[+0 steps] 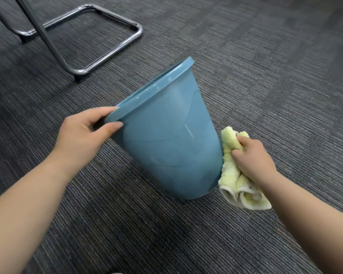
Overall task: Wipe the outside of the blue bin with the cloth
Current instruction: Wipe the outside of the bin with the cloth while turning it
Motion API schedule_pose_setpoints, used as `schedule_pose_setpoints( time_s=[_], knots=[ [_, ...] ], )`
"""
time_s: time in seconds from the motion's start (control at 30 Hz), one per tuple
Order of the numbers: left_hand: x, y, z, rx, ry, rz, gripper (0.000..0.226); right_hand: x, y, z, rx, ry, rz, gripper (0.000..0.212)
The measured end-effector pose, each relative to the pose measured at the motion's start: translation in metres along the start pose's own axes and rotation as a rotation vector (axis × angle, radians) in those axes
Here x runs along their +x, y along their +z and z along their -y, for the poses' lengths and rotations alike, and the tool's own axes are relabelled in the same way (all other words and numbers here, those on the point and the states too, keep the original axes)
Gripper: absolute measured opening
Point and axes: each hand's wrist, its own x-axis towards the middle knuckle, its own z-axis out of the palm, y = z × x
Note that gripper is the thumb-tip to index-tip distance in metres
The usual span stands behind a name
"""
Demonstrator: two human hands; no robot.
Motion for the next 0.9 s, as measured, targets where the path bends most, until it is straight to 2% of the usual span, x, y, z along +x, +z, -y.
schedule_pose_setpoints(
  time_s=[0.07, 0.17, 0.23, 0.3, 0.43, 0.57, 0.63, 0.77, 0.83, 0.9],
  knots=[
    [0.005, 0.012, -0.008, -0.100, -0.011, -0.002, 0.040, 0.003, -0.010, 0.005, 0.058, -0.036, -0.073, 0.039],
    [0.012, 0.025, -0.022, -0.215, 0.009, 0.005, 0.035, 0.001, -0.026, 0.026, 0.175, -0.133, -0.205, 0.022],
    [0.017, 0.031, -0.033, -0.260, 0.045, 0.016, 0.033, -0.003, -0.029, 0.044, 0.195, -0.209, -0.248, 0.028],
    [0.021, 0.037, -0.041, -0.284, 0.070, 0.040, 0.032, -0.013, -0.026, 0.062, 0.141, -0.312, -0.267, 0.036],
    [0.024, 0.044, -0.045, -0.278, 0.064, 0.017, 0.034, -0.038, -0.013, 0.082, -0.082, -0.501, -0.319, 0.039],
    [0.024, 0.040, -0.042, -0.306, 0.024, -0.026, 0.034, -0.052, -0.010, 0.085, -0.228, -0.691, -0.263, 0.045],
    [0.024, 0.041, -0.044, -0.321, 0.008, -0.027, 0.037, -0.044, -0.014, 0.082, -0.256, -0.662, -0.268, 0.043],
    [0.025, 0.045, -0.051, -0.351, -0.019, -0.017, 0.039, -0.022, -0.018, 0.066, -0.208, -0.383, -0.310, 0.040],
    [0.026, 0.047, -0.053, -0.351, -0.014, -0.019, 0.039, -0.029, -0.014, 0.068, -0.241, -0.434, -0.328, 0.041],
    [0.027, 0.048, -0.055, -0.343, -0.009, -0.031, 0.040, -0.043, -0.005, 0.073, -0.256, -0.561, -0.291, 0.041]
  ],
)
